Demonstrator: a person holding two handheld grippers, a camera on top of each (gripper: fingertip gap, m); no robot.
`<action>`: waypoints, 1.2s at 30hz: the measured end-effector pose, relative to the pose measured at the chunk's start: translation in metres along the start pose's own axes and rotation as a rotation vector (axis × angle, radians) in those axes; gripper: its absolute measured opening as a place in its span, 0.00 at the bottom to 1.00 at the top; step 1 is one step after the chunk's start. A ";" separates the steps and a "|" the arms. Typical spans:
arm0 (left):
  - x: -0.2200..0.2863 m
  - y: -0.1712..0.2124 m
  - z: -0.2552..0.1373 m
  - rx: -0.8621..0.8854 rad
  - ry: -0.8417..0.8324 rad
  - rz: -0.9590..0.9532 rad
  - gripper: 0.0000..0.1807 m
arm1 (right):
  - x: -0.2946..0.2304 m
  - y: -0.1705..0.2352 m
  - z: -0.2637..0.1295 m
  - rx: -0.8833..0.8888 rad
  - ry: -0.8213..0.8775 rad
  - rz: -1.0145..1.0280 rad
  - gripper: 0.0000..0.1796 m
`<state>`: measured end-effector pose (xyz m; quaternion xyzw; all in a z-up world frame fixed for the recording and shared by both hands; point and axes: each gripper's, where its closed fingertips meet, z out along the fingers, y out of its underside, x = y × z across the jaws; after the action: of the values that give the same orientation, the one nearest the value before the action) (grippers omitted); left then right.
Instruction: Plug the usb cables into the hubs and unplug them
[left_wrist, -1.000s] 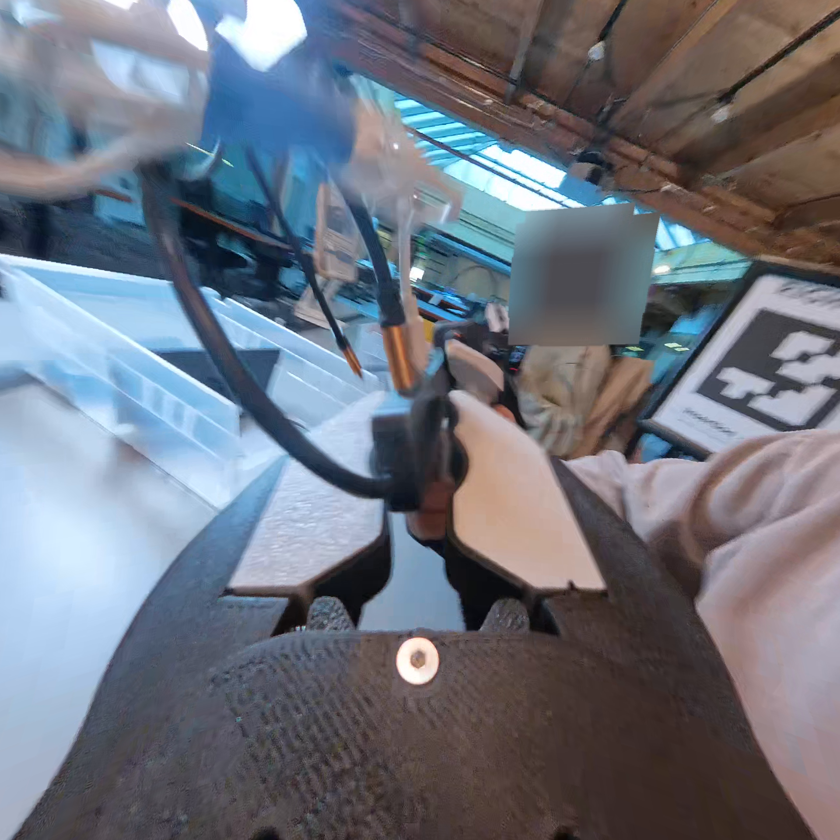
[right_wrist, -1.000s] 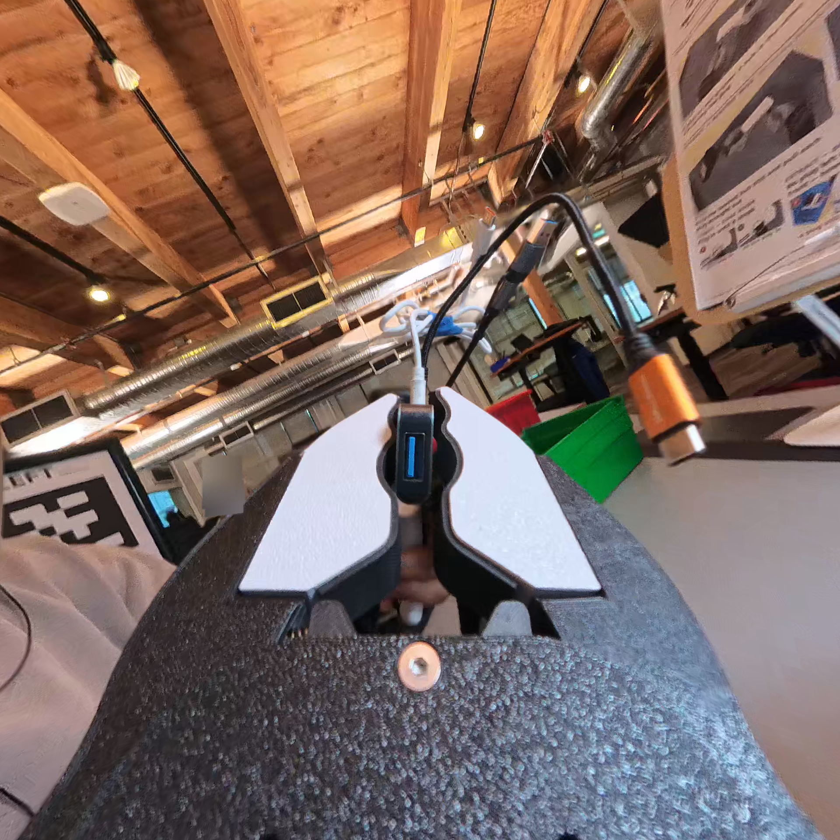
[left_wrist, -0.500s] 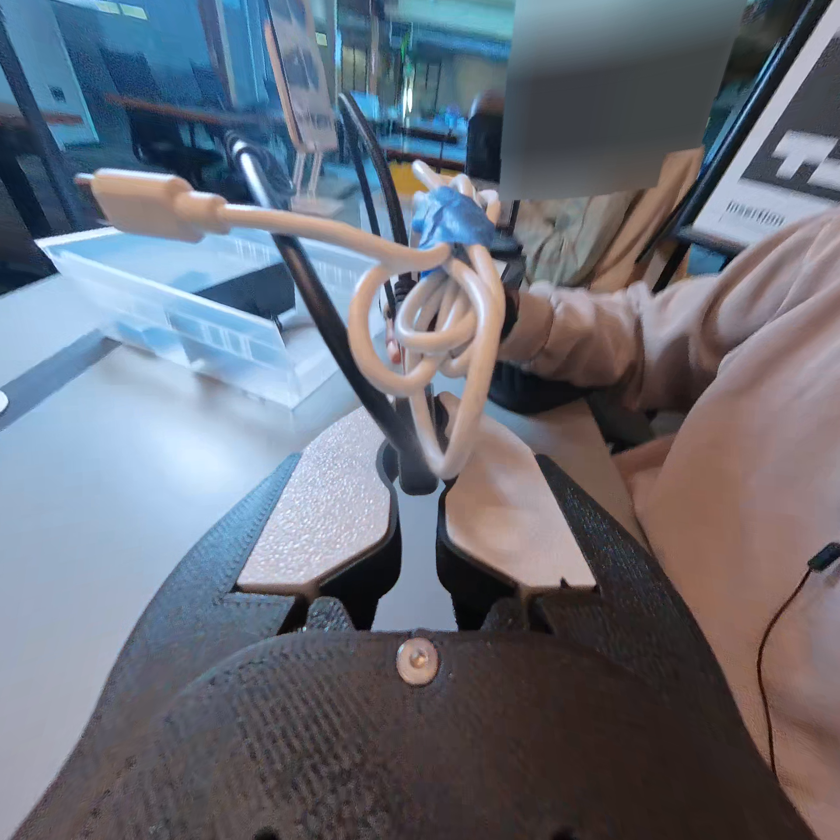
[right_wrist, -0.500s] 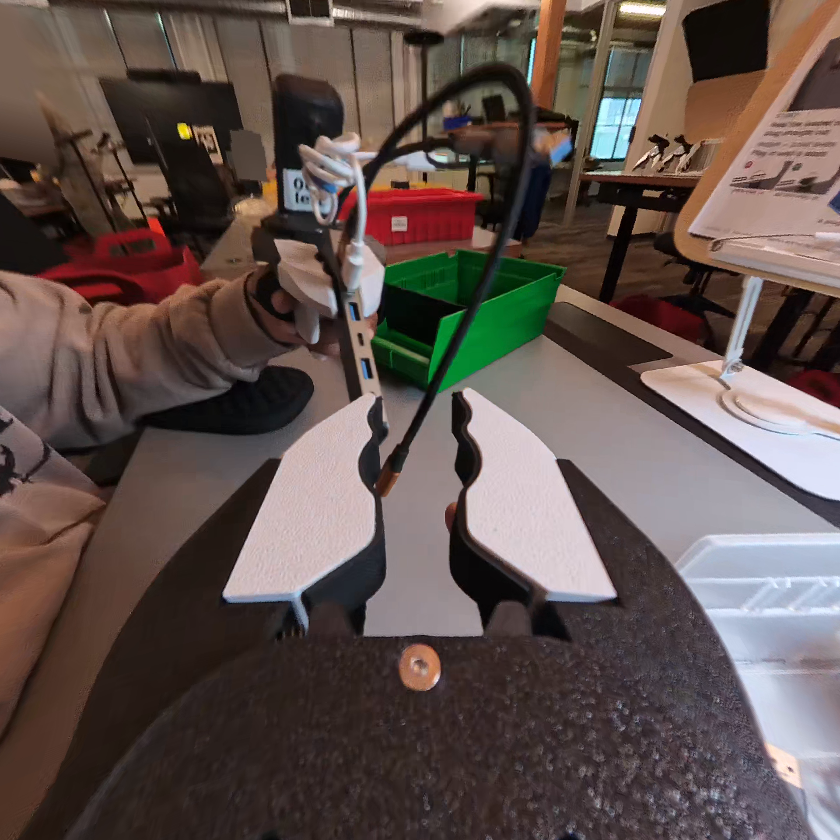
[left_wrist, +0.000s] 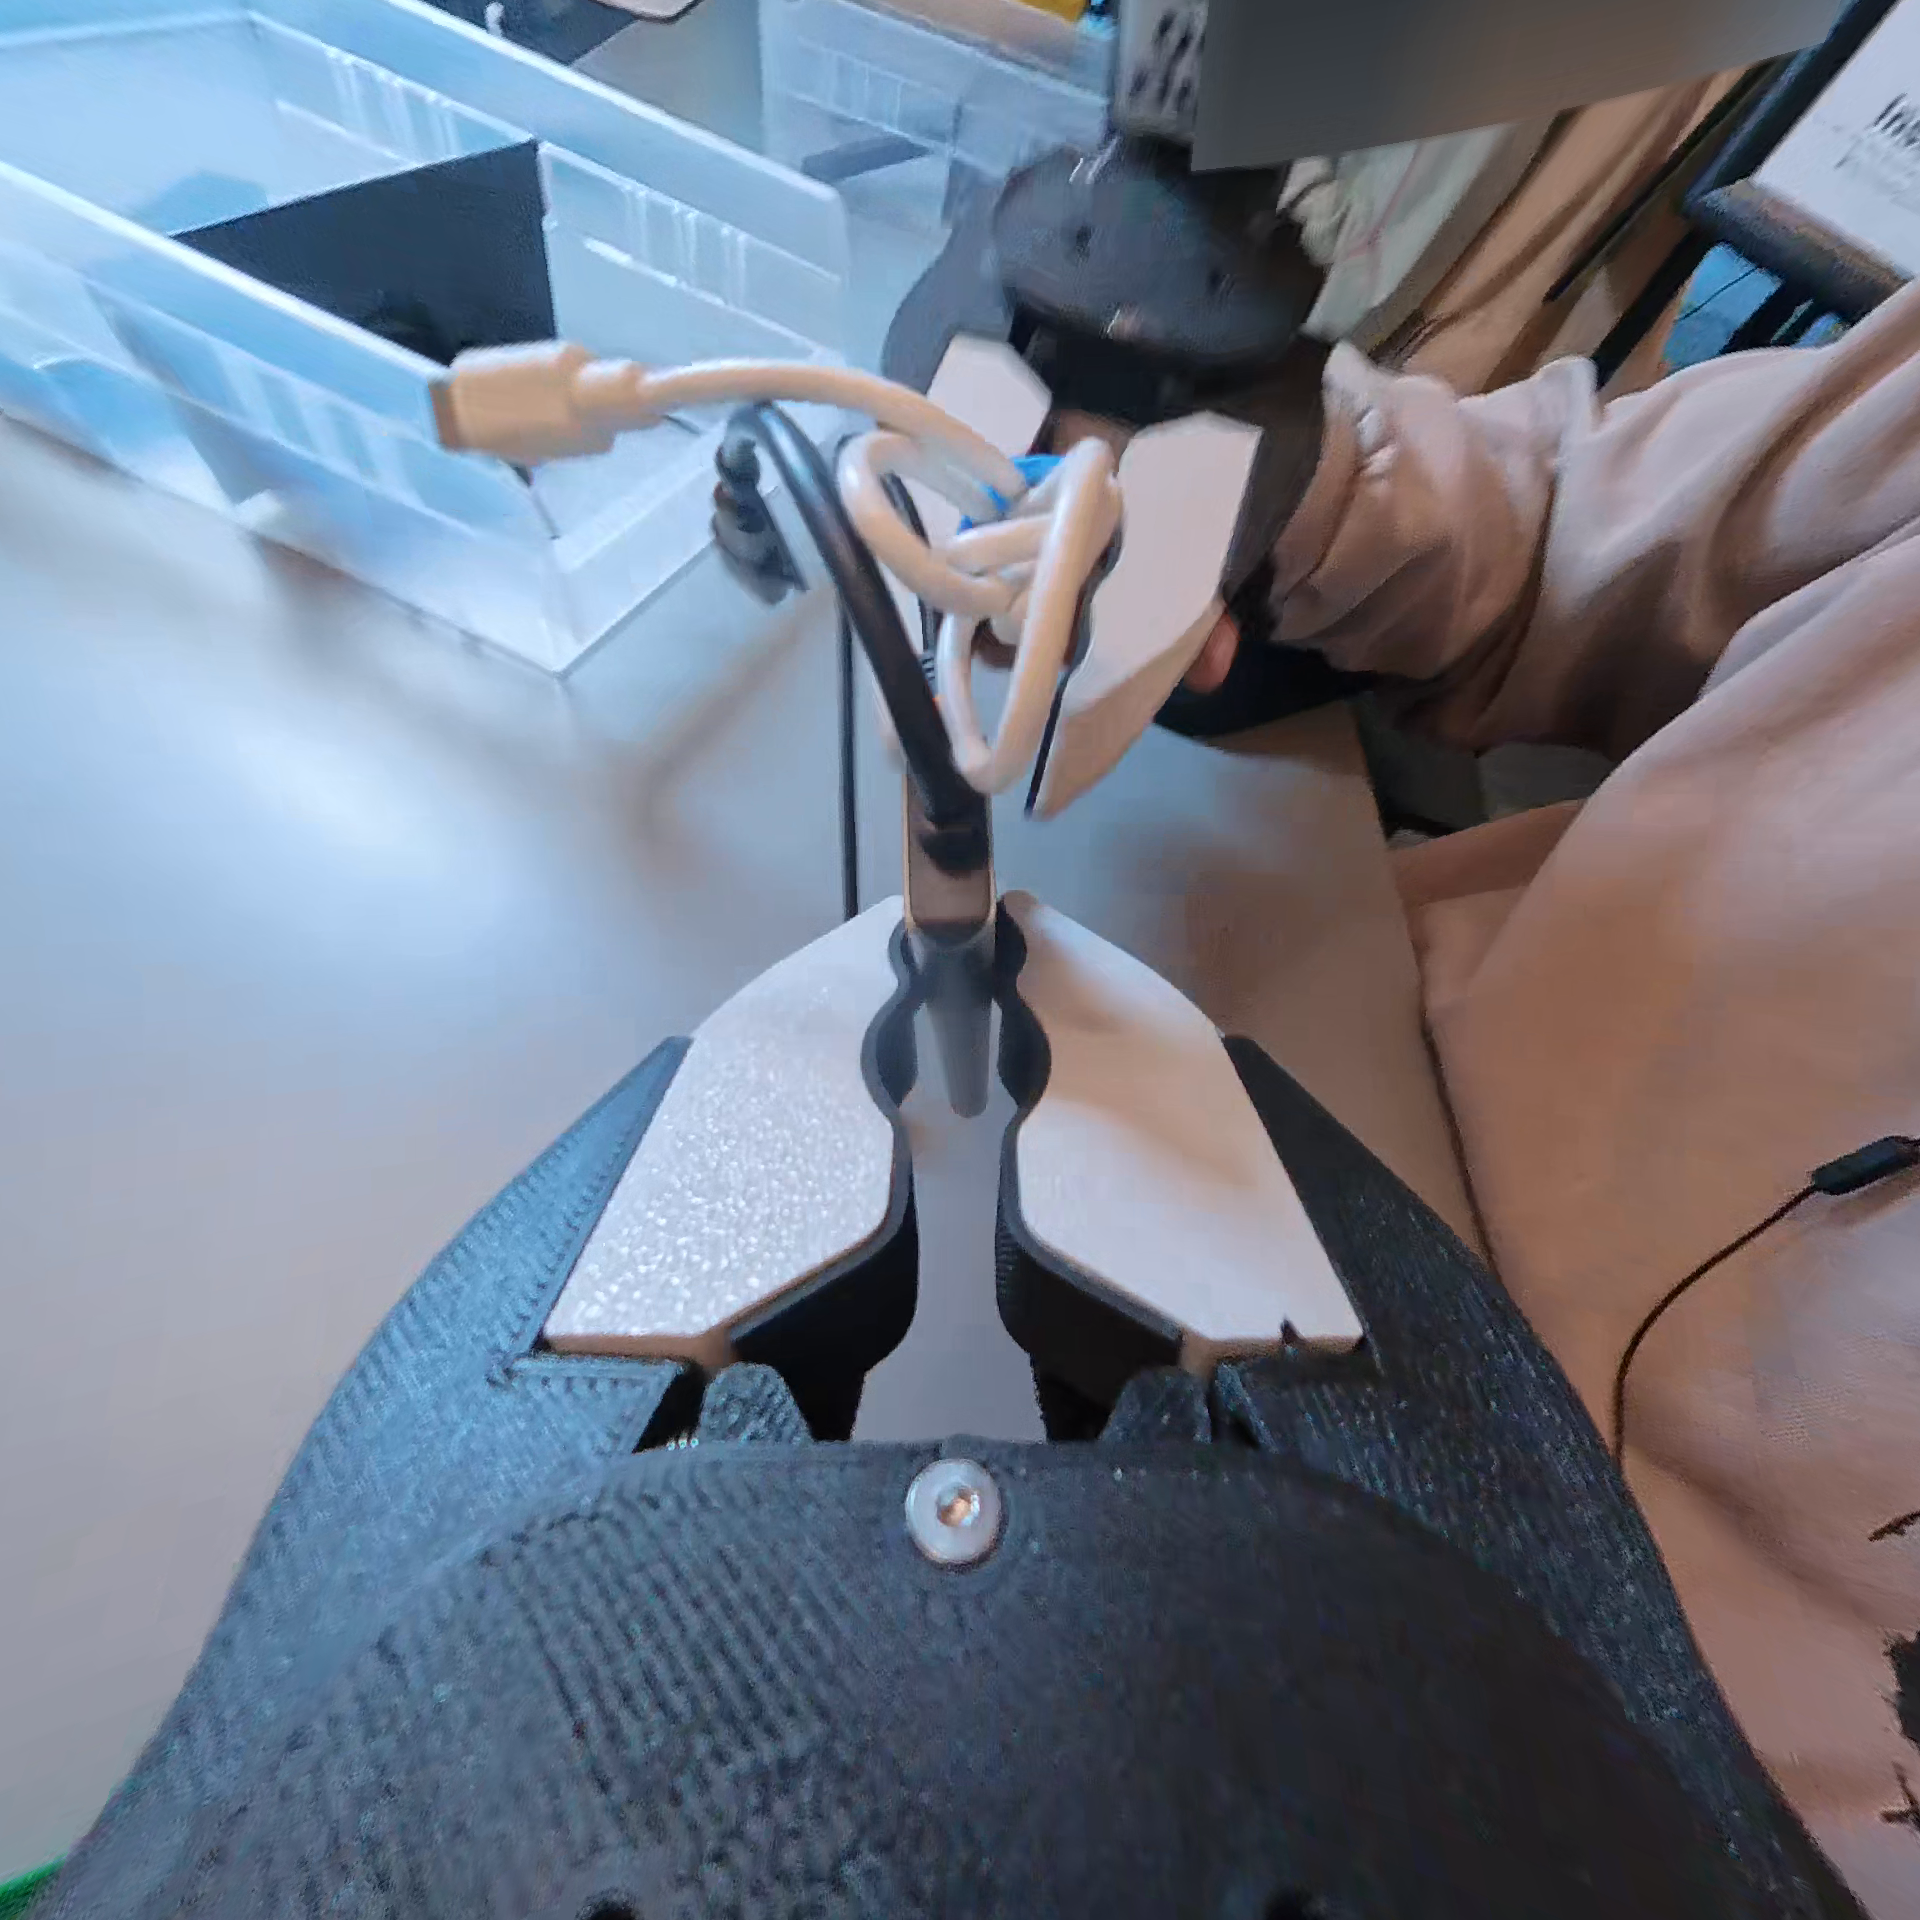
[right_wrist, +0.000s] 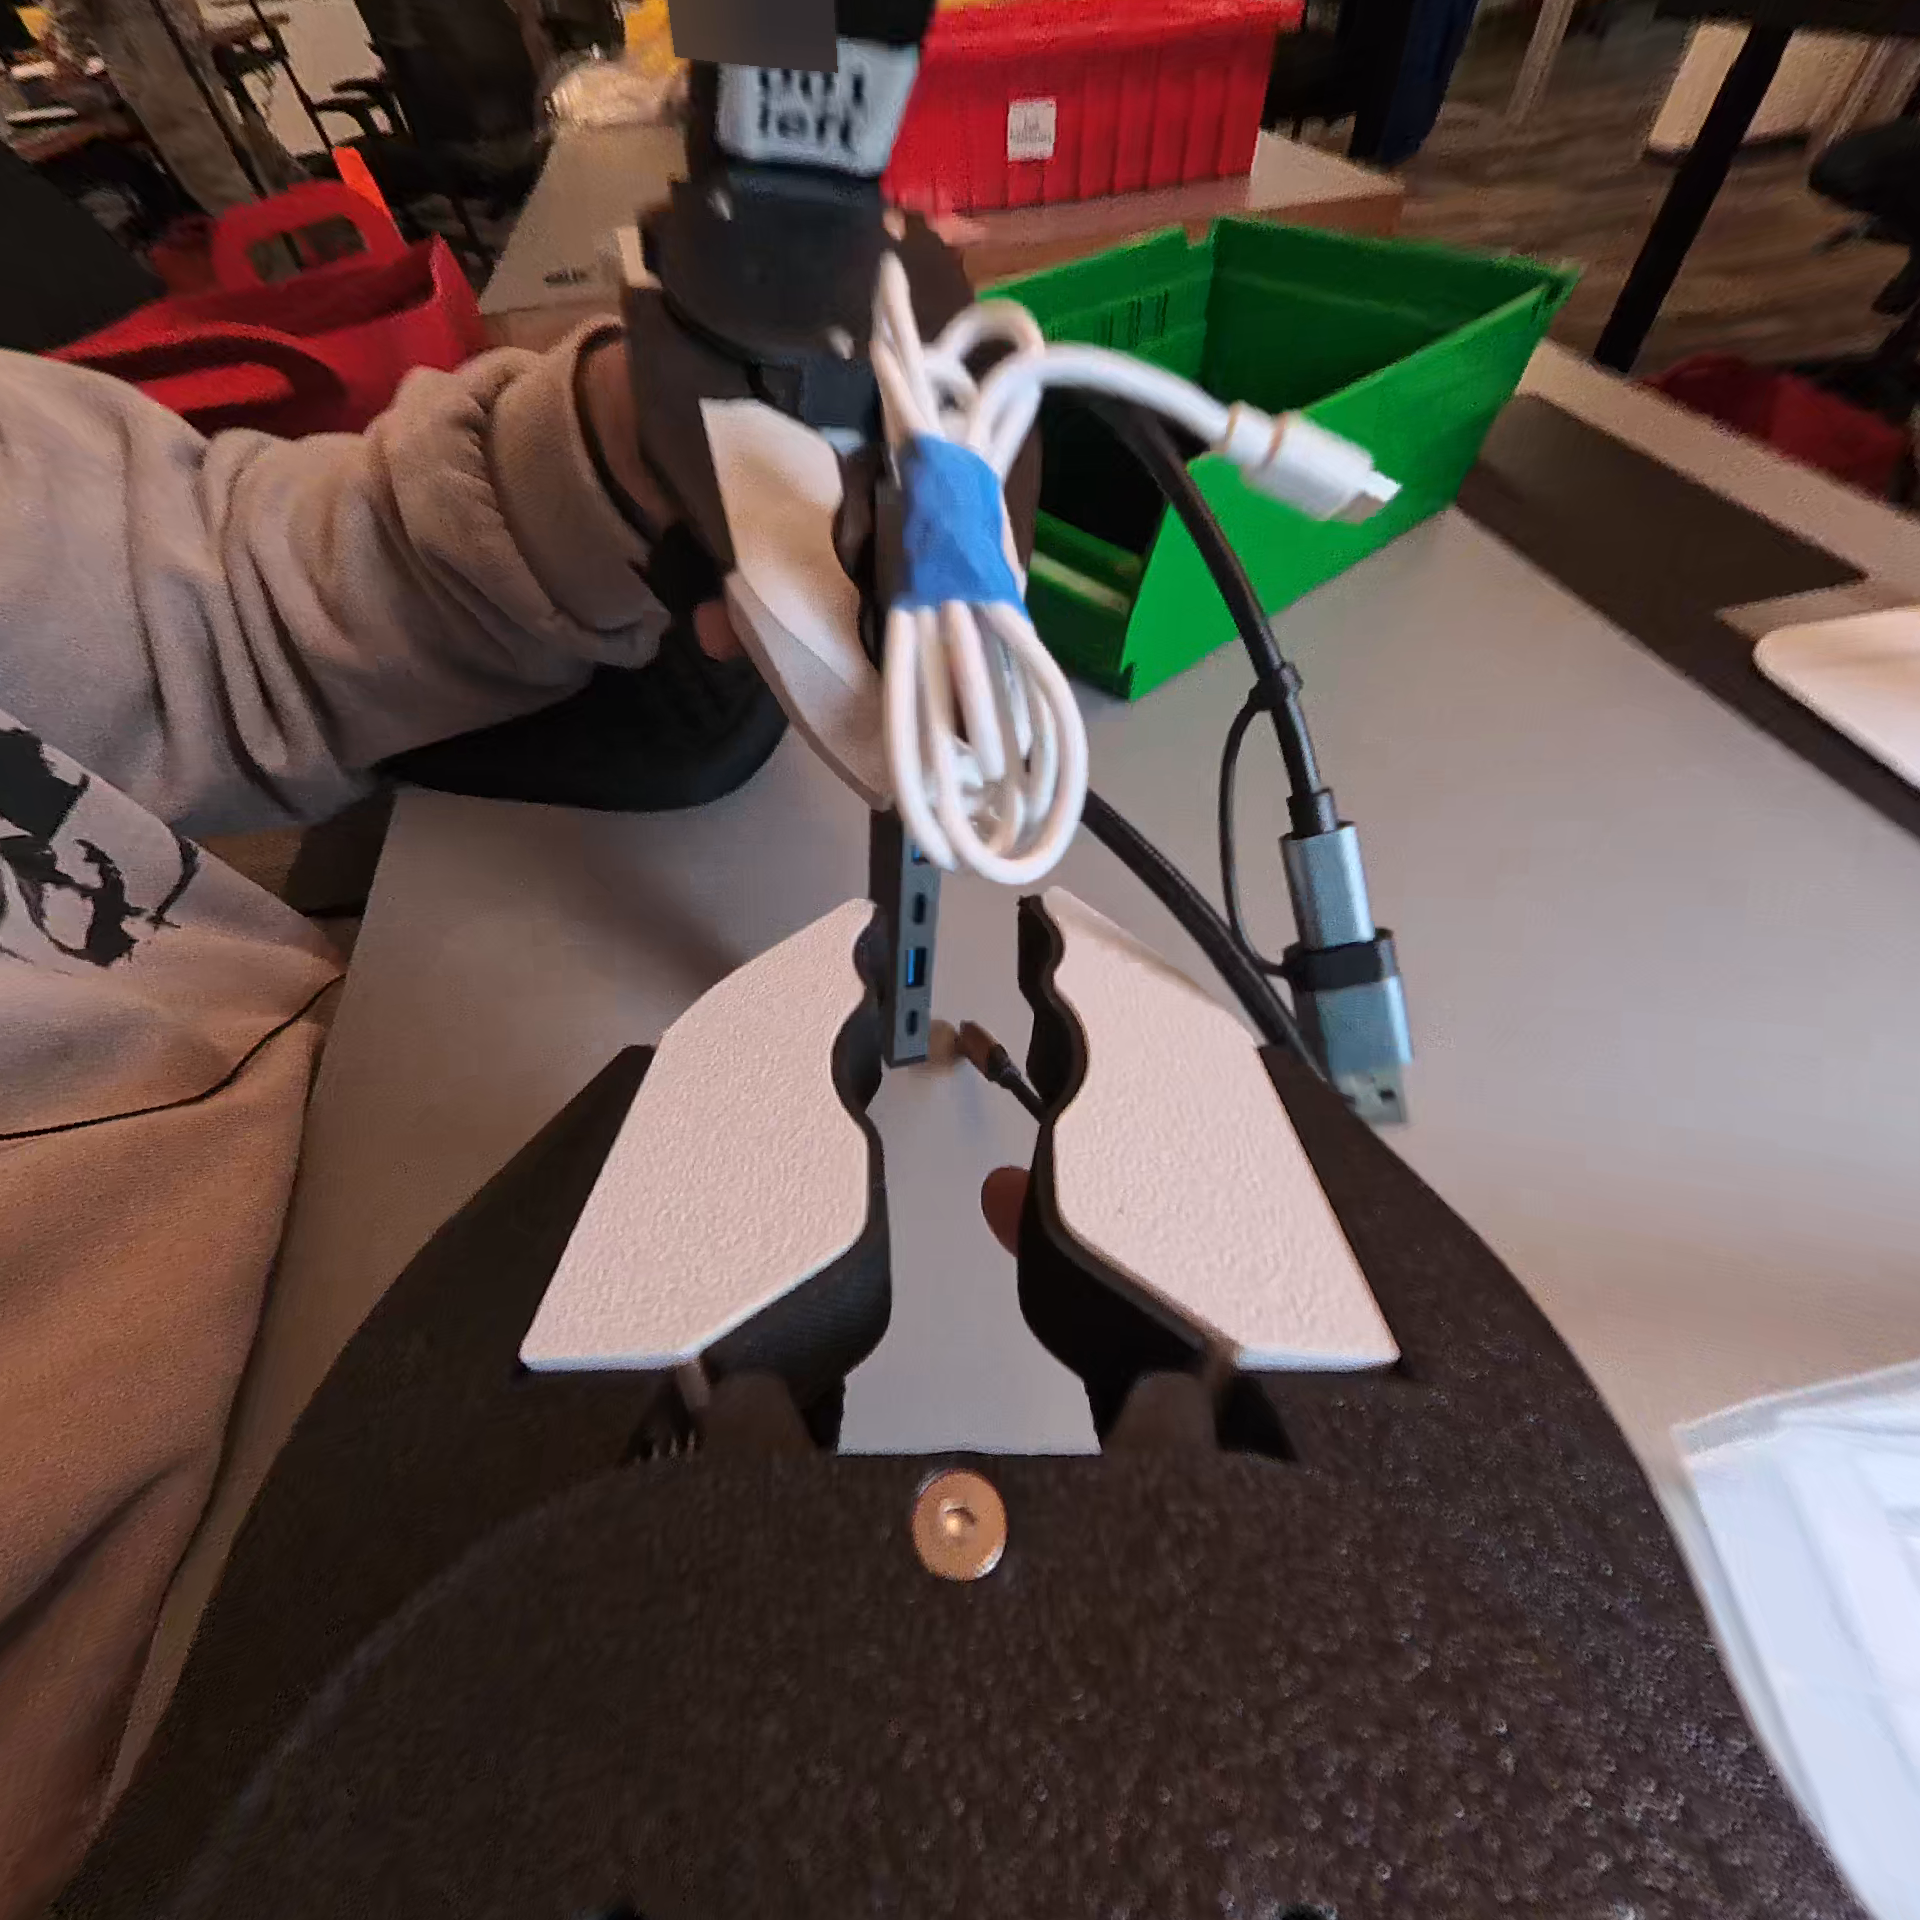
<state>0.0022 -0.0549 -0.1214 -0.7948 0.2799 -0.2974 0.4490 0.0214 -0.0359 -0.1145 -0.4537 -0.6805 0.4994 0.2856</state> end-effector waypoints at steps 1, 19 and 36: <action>0.004 -0.003 0.002 0.012 0.014 -0.002 0.06 | -0.003 0.007 0.006 -0.022 -0.016 0.018 0.15; 0.009 -0.034 -0.002 0.276 0.032 0.018 0.06 | -0.005 -0.032 -0.007 0.331 -0.145 0.214 0.05; -0.041 -0.047 -0.064 0.502 -0.132 -0.086 0.06 | 0.072 -0.040 -0.114 0.175 0.219 0.059 0.05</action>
<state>-0.0630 -0.0403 -0.0626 -0.6873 0.1334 -0.3238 0.6364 0.0741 0.0735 -0.0433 -0.4986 -0.5855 0.5127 0.3817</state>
